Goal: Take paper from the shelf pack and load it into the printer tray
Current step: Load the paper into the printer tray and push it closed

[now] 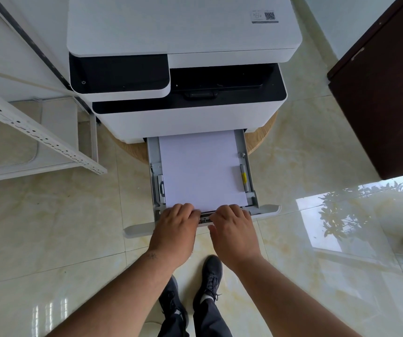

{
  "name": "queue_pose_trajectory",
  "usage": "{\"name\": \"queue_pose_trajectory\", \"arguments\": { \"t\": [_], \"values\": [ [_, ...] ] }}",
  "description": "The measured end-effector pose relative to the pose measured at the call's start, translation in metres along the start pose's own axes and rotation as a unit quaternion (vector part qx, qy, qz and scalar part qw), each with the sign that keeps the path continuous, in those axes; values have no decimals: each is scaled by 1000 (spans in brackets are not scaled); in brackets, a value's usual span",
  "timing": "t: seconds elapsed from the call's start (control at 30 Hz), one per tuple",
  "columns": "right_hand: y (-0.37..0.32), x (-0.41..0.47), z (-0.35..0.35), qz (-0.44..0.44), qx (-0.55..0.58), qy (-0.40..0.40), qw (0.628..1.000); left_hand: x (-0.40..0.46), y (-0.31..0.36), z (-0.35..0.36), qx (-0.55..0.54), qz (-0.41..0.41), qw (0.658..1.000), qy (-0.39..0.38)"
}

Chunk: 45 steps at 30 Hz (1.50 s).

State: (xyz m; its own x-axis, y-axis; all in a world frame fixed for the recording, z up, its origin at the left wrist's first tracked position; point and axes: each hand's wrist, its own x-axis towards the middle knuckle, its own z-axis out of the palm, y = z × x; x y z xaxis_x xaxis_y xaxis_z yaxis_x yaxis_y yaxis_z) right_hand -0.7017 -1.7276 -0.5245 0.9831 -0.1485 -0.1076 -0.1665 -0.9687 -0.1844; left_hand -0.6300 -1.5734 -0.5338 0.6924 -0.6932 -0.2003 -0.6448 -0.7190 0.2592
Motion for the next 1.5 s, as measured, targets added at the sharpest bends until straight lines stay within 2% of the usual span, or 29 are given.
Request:
{"name": "queue_pose_trajectory", "arguments": {
  "t": [0.2, 0.4, 0.73, 0.9, 0.97, 1.07, 1.13, 1.23, 1.33, 1.5],
  "values": [
    [0, -1, -2, -3, -2, -19, 1000, 2, 4, 1, -7, -27, 999, -22],
    [0, 1, -8, 26, 29, -38, 999, -2, 5, 0, -13, -33, 999, -10],
    [10, 7, -8, 51, -17, -93, 994, -4, 6, 5, -5, -60, 998, 1],
    [19, 14, -33, 45, 49, -156, 986, -10, 4, -13, -66, -59, 996, -21],
    [29, 13, -50, 78, 121, -140, 980, -16, -3, -28, -155, -112, 981, 20],
    [52, 20, -66, 209, 191, -13, 959, -13, -20, -42, -261, -273, 914, 147],
    [63, 35, -70, 288, 212, 28, 933, -2, -31, -44, -268, -352, 880, 170],
    [65, 58, -72, 329, 232, -4, 915, 18, -37, -45, -257, -390, 873, 142],
    [64, 73, -64, 337, 216, -31, 916, 31, -39, -46, -250, -410, 869, 121],
    [65, 84, -47, 328, 184, -53, 925, 40, -39, -44, -231, -398, 876, 144]
  ]
}}
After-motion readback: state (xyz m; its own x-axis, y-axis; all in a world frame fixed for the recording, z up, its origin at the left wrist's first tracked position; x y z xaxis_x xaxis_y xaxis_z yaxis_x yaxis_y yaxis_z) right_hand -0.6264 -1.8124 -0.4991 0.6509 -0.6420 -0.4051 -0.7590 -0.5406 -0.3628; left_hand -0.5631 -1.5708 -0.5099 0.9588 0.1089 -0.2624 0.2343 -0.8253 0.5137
